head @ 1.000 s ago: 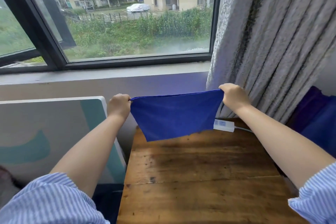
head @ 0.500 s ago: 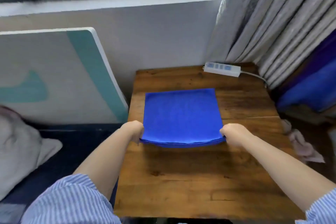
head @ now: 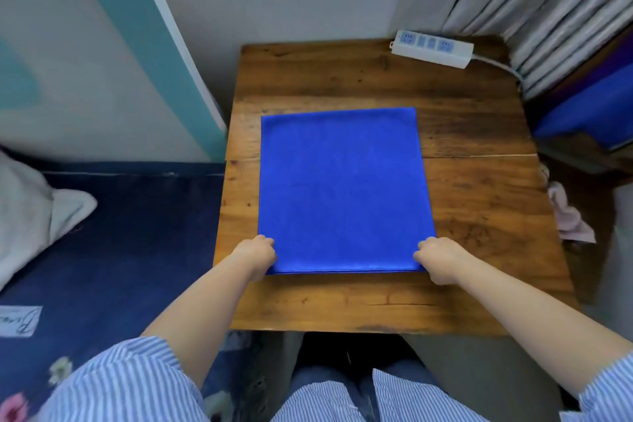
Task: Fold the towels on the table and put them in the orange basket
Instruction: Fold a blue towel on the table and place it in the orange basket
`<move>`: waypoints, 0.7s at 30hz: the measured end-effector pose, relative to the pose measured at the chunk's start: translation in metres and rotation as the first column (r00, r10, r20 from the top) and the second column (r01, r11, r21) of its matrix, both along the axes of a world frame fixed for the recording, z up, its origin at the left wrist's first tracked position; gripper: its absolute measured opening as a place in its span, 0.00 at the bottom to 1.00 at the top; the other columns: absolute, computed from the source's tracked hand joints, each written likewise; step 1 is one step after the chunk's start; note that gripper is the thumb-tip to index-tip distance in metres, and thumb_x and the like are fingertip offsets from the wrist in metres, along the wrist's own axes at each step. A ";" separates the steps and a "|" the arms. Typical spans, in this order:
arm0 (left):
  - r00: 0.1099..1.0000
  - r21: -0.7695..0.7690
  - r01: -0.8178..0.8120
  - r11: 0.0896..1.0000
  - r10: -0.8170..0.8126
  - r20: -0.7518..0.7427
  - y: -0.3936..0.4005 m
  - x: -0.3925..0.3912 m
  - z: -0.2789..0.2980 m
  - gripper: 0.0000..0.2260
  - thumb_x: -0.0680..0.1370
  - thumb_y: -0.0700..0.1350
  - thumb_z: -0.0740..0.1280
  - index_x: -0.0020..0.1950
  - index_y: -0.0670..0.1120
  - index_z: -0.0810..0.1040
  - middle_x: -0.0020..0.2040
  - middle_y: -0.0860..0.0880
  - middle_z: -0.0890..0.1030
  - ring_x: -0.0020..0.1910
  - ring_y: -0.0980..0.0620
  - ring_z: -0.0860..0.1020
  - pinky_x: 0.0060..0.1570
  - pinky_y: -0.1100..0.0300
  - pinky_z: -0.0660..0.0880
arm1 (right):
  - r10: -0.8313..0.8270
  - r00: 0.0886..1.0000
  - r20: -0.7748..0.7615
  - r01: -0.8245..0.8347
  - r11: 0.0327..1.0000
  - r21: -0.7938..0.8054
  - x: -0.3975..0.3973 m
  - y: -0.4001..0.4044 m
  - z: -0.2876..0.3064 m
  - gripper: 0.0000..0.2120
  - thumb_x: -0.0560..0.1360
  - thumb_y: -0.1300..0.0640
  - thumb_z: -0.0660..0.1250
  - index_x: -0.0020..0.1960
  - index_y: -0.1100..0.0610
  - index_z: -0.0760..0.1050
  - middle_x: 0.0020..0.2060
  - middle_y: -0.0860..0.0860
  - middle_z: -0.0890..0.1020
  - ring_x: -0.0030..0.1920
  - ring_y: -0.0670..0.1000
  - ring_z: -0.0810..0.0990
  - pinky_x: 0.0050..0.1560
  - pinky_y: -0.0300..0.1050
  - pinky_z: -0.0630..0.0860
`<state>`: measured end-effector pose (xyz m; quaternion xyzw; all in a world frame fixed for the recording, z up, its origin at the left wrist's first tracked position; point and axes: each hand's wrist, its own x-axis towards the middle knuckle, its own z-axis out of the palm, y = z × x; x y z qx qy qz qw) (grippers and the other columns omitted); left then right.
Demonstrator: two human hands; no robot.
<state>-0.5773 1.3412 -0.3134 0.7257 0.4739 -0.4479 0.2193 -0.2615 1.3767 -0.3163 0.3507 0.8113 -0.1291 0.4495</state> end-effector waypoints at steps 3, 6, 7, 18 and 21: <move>1.000 -0.060 -0.004 0.998 0.002 -0.025 -0.004 0.006 -0.005 0.12 0.77 0.39 0.62 0.60 0.39 0.74 0.63 0.43 0.67 0.61 0.44 0.66 0.49 0.57 0.71 | -0.012 0.997 0.078 0.024 0.988 -0.150 -0.002 -0.001 -0.003 0.14 0.74 0.62 0.57 0.58 0.60 0.72 0.59 0.58 0.75 0.57 0.57 0.75 0.53 0.48 0.73; 0.998 -0.138 -0.047 0.989 0.042 -0.039 0.008 0.011 -0.004 0.17 0.77 0.50 0.64 0.61 0.41 0.74 0.61 0.44 0.70 0.58 0.45 0.70 0.51 0.56 0.72 | -0.066 0.994 0.091 0.084 0.973 -0.214 -0.005 0.008 -0.001 0.13 0.74 0.61 0.57 0.56 0.62 0.74 0.57 0.58 0.77 0.53 0.57 0.76 0.49 0.47 0.74; 0.997 -0.144 -0.078 0.987 0.073 -0.038 0.014 0.013 -0.002 0.16 0.77 0.50 0.62 0.60 0.42 0.74 0.59 0.44 0.73 0.54 0.46 0.71 0.51 0.56 0.73 | -0.090 0.994 0.055 0.099 0.976 -0.192 -0.007 0.014 0.001 0.13 0.75 0.60 0.57 0.56 0.62 0.75 0.57 0.58 0.77 0.55 0.58 0.76 0.50 0.47 0.74; 0.852 0.314 -0.506 0.803 0.408 0.329 0.130 0.044 -0.010 0.06 0.79 0.39 0.55 0.49 0.40 0.71 0.55 0.44 0.70 0.55 0.45 0.71 0.42 0.57 0.67 | -0.193 0.818 -0.543 0.300 0.947 0.116 -0.071 0.121 -0.023 0.21 0.78 0.64 0.51 0.71 0.59 0.60 0.73 0.54 0.59 0.75 0.56 0.53 0.72 0.49 0.54; 0.744 0.321 -0.646 0.693 0.476 0.469 0.159 0.048 -0.029 0.15 0.80 0.41 0.53 0.66 0.42 0.68 0.71 0.44 0.63 0.71 0.45 0.61 0.63 0.54 0.67 | -0.229 0.771 -0.594 0.363 0.925 0.115 -0.094 0.147 -0.036 0.25 0.78 0.62 0.50 0.75 0.57 0.50 0.76 0.53 0.49 0.76 0.54 0.43 0.75 0.50 0.43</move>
